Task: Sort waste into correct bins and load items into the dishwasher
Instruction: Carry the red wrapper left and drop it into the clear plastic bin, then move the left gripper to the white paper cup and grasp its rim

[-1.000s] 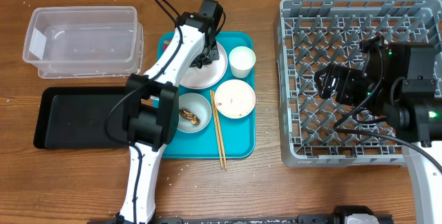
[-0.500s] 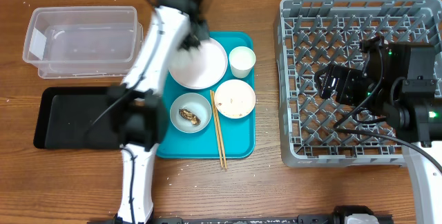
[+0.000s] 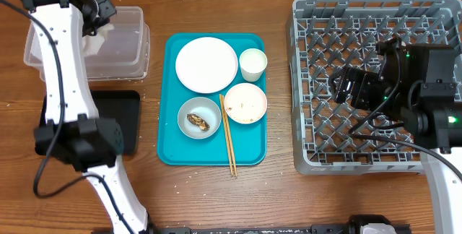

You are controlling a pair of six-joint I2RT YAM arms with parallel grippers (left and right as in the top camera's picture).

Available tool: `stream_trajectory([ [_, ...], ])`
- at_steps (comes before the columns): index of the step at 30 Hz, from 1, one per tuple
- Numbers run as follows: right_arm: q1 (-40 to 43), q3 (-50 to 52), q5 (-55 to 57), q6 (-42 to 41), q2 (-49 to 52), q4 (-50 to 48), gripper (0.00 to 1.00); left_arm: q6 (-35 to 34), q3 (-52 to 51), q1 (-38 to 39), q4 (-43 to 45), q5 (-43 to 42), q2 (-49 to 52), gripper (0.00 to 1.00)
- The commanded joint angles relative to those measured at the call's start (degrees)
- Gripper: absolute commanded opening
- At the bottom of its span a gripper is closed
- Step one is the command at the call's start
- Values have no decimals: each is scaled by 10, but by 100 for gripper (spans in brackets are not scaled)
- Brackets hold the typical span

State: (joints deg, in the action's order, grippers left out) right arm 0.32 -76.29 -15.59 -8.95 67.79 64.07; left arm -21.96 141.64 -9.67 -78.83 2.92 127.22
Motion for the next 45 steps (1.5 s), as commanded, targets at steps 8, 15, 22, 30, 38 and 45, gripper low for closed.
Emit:
stream_trajectory([
  [8, -3, -10, 5, 4, -2, -3, 100, 72, -12, 1, 57, -17, 80, 93],
  [15, -3, -10, 5, 4, -2, -3, 100, 132, 41, 16, 10, -134, 50, 91],
  [22, -3, -10, 5, 4, 0, -3, 100, 207, 41, 127, -19, -234, 39, 90],
  [30, -3, -10, 5, 4, 5, -1, 100, 245, 36, 290, 24, -172, 107, 91],
  [38, -3, -10, 5, 5, 5, 7, 100, 232, 36, 326, 14, -128, 157, 79],
  [45, -3, -10, 5, 5, 5, 8, 100, 230, 30, 317, 12, -128, 160, 67],
])
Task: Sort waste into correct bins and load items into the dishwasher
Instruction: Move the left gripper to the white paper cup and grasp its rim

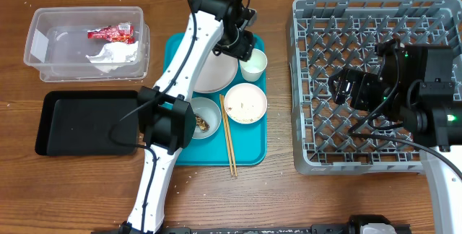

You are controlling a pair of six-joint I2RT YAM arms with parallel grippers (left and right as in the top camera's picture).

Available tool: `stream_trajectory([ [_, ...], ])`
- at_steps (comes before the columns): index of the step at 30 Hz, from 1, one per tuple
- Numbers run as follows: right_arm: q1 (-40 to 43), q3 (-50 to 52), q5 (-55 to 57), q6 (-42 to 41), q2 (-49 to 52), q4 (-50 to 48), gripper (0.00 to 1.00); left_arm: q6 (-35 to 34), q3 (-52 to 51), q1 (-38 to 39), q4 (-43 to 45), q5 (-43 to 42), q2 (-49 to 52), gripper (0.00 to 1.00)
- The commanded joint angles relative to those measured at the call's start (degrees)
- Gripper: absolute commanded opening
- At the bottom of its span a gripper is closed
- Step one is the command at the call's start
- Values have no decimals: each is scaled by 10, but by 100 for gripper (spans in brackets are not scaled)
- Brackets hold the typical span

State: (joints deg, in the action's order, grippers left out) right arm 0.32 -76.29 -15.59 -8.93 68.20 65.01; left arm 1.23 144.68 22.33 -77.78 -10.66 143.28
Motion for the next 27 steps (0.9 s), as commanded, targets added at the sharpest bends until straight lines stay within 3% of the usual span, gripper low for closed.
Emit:
stream_trajectory([
  [1, -3, -10, 5, 4, 1, -2, 100, -2, -10, -2, 5, 8, -1, 64],
  [8, -3, -10, 5, 4, 1, -1, 100, -78, -71, 3, 41, 57, -1, 34],
  [15, -3, -10, 5, 4, 1, -1, 100, -97, -73, 4, 49, 46, -1, 28],
  [16, -3, -10, 5, 4, 1, -1, 100, -104, -73, 5, 51, 46, -1, 23],
  [18, -3, -10, 5, 4, 1, -1, 100, -116, -73, 6, 55, 42, -1, 4],
  [24, -3, -10, -22, 4, 1, -6, 100, -115, -52, -19, 19, -102, -13, 4],
  [27, -3, -9, -82, 4, 1, -34, 95, -97, -13, -61, -77, -220, -28, 4],
])
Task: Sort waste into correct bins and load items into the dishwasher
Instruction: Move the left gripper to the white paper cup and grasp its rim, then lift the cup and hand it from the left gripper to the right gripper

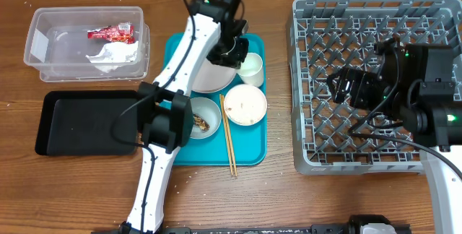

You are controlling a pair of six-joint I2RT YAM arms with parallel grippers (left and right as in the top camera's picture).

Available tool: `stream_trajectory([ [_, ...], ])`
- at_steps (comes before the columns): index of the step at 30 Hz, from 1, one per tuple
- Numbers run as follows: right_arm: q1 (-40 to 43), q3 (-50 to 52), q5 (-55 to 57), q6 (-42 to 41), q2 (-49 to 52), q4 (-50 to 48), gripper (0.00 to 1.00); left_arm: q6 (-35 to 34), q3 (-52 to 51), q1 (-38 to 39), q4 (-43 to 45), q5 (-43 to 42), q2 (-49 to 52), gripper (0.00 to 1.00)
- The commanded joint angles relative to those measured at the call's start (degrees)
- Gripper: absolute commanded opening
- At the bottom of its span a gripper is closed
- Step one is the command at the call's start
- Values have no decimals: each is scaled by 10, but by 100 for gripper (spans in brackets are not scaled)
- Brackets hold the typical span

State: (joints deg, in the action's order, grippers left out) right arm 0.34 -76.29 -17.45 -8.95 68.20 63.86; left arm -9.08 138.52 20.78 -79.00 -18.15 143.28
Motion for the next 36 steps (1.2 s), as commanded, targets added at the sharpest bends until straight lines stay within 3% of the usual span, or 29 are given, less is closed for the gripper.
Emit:
stream_trajectory([
  [1, -3, -9, -89, 4, 1, -34, 94, 23, 59, -60, -103, -178, -34, 4],
  [3, -3, -1, -163, 5, 1, -82, 94, 99, 69, -100, -179, -269, -60, 4],
  [12, -3, 76, -354, 5, 22, -239, 96, 113, 55, -140, -178, -363, -165, 4],
  [17, -3, 97, -465, 5, 45, -315, 93, 143, 48, -139, -178, -486, -183, 4],
  [23, -3, 97, -475, 2, 47, -354, 92, 158, 43, -124, -178, -568, -178, 4],
  [28, -7, 97, -534, -3, 47, -410, 92, 156, 42, -101, -178, -572, -178, 4],
  [36, -36, 97, -506, -32, 47, -485, 92, 151, 42, -53, -178, -599, -178, 4],
])
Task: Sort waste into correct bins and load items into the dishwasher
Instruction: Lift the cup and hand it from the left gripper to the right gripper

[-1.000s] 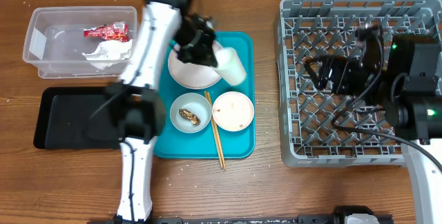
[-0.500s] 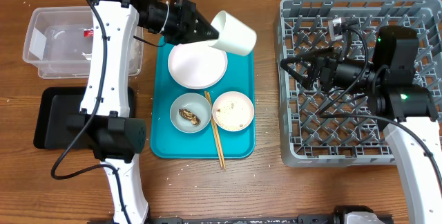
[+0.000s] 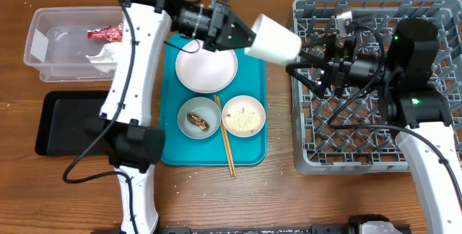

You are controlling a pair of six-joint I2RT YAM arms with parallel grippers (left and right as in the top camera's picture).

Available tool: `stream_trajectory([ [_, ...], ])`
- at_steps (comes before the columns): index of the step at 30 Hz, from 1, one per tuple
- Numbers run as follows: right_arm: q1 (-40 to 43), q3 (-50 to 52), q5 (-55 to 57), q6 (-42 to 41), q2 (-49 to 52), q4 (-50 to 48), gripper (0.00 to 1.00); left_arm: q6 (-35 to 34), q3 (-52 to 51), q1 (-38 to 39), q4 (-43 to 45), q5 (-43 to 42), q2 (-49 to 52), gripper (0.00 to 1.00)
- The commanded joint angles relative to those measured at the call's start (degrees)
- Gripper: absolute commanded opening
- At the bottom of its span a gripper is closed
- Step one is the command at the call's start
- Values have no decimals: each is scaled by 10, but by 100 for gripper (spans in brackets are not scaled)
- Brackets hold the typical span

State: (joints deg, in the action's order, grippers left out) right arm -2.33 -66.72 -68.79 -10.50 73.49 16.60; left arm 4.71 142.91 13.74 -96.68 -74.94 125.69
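Note:
The white cup (image 3: pixel 274 37) hangs tipped on its side in the air between the teal tray (image 3: pixel 170 129) and the grey dish rack (image 3: pixel 375 158). My left gripper (image 3: pixel 244 35) is shut on its rim end. Coming from over the rack, my right gripper (image 3: pixel 297 63) is open just below and to the right of the cup's base. On the tray lie a white plate (image 3: pixel 207 69), a bowl with a food scrap (image 3: pixel 198 117), a bowl with crumbs (image 3: pixel 244 115) and chopsticks (image 3: pixel 227 140).
A clear bin (image 3: pixel 43 46) at the back left holds a red wrapper (image 3: pixel 105 32) and crumpled tissue (image 3: pixel 101 59). A black tray (image 3: pixel 68 122) lies in front of it. The rack fills the right side of the table.
The cup has left the tray and is now held high by my left gripper, to the right of the tray. My right gripper has moved left from over the rack to just under the cup.
My left gripper was first over the clear bin. Then it stood above the tray beside the cup, with wrapper and tissue showing in the bin. Then it was down at the cup. Now the cup is lifted toward the rack, where the right gripper meets it.

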Motion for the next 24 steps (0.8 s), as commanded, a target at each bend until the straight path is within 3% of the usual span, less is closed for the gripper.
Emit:
stream_trajectory([
  [1, -11, 1, 7, -17, -6, -19, 92, 8, -2, 25, -1, -31, -2, 4],
  [8, -11, 1, 5, -17, -6, -37, 81, -1, -2, 39, -1, -21, -2, 4],
  [16, -11, 1, -3, -17, -6, -46, 60, -5, -2, 40, -1, -20, -2, 4],
  [21, -11, 1, -3, -17, -6, -46, 56, -4, -2, 41, -1, -16, -2, 4],
  [24, -11, 1, -3, -17, -6, -49, 55, -4, -2, 45, -1, -6, -2, 21],
])
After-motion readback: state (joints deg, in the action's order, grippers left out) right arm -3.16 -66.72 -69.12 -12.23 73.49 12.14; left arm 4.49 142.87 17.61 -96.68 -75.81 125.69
